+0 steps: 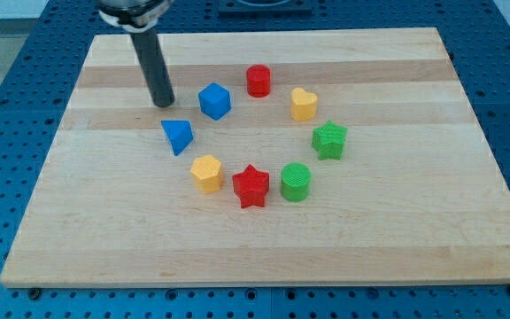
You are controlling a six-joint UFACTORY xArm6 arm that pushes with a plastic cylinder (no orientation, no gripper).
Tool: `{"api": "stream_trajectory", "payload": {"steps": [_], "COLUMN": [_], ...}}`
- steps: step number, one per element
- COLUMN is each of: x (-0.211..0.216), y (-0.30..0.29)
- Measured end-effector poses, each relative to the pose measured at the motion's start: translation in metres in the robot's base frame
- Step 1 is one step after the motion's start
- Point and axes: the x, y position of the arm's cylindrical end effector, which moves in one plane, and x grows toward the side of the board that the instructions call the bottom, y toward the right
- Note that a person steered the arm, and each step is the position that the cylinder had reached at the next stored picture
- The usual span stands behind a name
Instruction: Move the triangle towards the hexagon
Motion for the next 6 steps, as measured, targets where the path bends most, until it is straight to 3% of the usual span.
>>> {"api": "stream_trajectory", "payload": {"steps": [1,3,6], "x": [0.004,0.052,0.07], "y": [0.001,0.008,0.013]}}
